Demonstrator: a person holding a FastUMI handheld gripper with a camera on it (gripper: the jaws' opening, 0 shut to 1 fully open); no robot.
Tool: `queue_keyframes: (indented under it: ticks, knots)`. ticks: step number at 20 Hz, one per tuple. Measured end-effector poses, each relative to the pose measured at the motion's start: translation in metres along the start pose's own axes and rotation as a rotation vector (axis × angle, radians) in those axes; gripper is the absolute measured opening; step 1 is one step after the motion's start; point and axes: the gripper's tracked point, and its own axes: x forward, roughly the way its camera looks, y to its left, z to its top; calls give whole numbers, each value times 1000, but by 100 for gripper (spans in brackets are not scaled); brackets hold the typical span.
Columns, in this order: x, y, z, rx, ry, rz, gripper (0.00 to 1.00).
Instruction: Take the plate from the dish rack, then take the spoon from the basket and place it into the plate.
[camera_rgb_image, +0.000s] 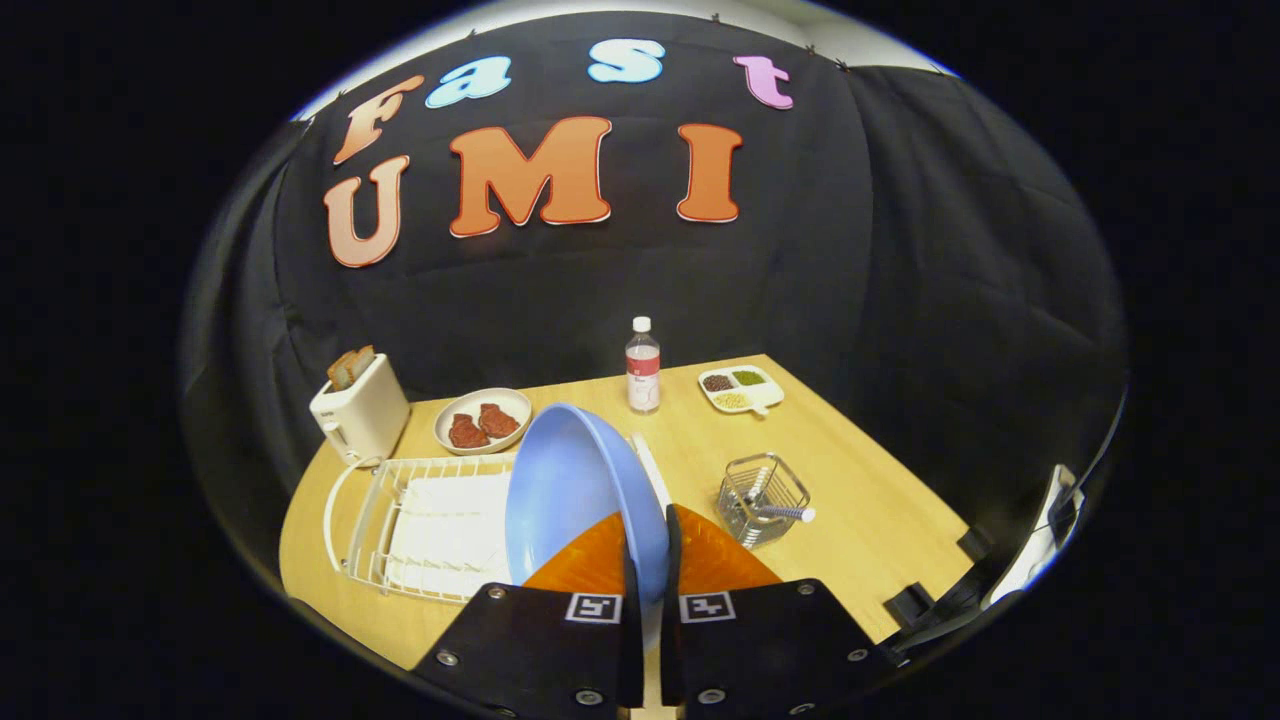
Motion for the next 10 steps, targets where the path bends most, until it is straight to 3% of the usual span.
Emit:
queue_keyframes:
  ticks: [5, 10]
  knots:
    - [-31, -7, -48, 42, 51, 59, 7]
    - [-42, -9, -106, 162, 150, 115, 7]
